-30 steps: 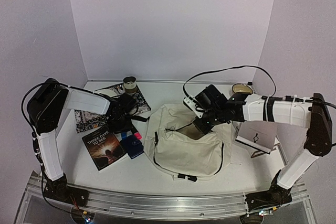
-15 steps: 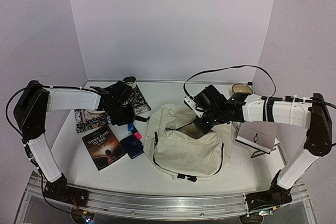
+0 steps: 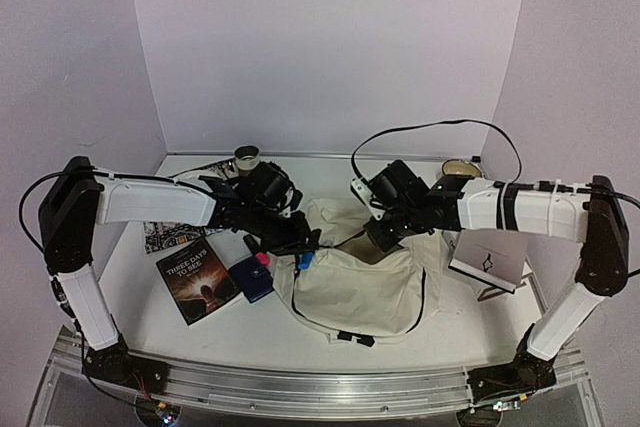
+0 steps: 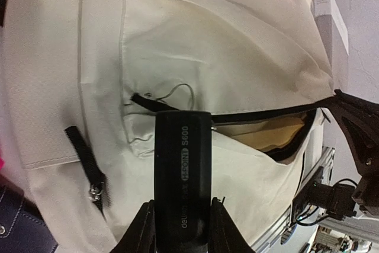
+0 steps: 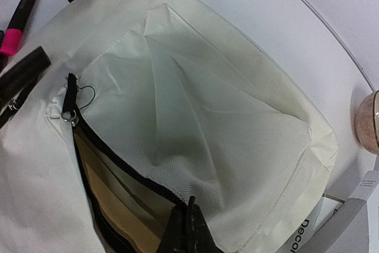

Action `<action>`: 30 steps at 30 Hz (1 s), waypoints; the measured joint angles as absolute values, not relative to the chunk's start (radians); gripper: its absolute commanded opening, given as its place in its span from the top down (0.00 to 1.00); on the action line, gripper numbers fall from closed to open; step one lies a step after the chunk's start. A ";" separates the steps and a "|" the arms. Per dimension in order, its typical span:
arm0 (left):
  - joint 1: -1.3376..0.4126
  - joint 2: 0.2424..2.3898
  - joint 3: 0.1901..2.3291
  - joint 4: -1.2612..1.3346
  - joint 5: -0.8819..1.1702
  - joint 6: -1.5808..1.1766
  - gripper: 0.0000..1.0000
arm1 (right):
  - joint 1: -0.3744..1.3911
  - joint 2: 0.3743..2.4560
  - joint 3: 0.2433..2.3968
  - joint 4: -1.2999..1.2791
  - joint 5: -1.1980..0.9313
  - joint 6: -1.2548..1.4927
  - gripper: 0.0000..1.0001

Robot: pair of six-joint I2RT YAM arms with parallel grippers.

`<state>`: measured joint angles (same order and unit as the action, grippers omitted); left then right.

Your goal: Pack the student bag

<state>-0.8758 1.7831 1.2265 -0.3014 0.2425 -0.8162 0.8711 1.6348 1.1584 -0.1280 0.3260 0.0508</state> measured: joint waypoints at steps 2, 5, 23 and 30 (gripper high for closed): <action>-0.885 1.801 1.244 -0.287 0.274 -0.808 1.00 | 0.871 1.635 1.158 -0.126 0.324 0.056 1.00; -0.898 1.834 1.279 -0.277 0.323 -0.798 1.00 | 0.871 1.635 1.158 -0.124 0.318 0.066 1.00; -0.948 1.971 1.395 -0.243 0.408 -0.794 1.00 | 0.872 1.635 1.159 -0.081 0.239 0.123 1.00; -0.948 2.000 1.423 -0.188 0.288 -0.904 1.00 | 0.888 1.635 1.158 -0.073 0.217 0.160 1.00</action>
<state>-0.9482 2.0000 1.4234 -0.1880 0.2876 -0.9045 0.8881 1.6348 1.1584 -0.0733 0.2165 0.1603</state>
